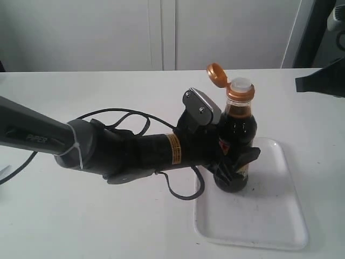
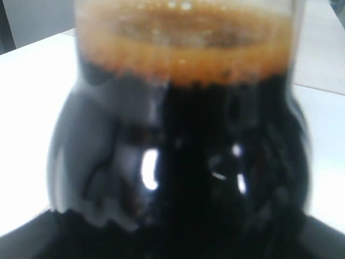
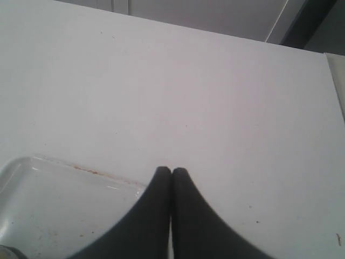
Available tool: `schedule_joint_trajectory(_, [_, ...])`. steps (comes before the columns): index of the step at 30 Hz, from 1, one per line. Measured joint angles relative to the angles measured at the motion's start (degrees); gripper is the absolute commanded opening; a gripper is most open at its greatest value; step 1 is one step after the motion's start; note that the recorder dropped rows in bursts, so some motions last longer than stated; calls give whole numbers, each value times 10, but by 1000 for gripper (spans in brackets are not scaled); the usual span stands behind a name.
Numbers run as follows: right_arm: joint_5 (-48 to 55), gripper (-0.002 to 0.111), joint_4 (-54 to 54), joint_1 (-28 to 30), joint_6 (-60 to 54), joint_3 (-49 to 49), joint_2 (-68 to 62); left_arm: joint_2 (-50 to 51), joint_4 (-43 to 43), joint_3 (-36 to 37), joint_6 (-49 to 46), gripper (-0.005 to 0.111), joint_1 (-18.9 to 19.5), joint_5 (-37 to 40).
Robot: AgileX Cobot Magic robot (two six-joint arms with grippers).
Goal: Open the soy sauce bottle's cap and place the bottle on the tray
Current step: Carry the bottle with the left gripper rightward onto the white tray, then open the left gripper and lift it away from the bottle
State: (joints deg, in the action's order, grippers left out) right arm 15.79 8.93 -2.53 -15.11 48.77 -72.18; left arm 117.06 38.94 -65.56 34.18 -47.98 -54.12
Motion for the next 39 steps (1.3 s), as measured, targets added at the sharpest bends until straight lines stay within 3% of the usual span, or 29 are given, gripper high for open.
schedule_joint_trajectory(21, [1, 0, 1, 0, 0, 0, 0, 36, 1, -27, 0, 2, -6, -26])
schedule_joint_trajectory(25, [1, 0, 1, 0, 0, 0, 0, 36, 6, -27, 0, 22, -6, -26])
schedule_joint_trajectory(33, [4, 0, 1, 0, 0, 0, 0, 36, 10, -27, -4, 91, -6, -26])
schedule_joint_trajectory(36, [5, 0, 1, 0, 0, 0, 0, 36, 10, -30, -4, 103, -6, -40])
schedule_joint_trajectory(39, [5, 0, 1, 0, 0, 0, 0, 36, 10, -31, -4, 104, -6, -41])
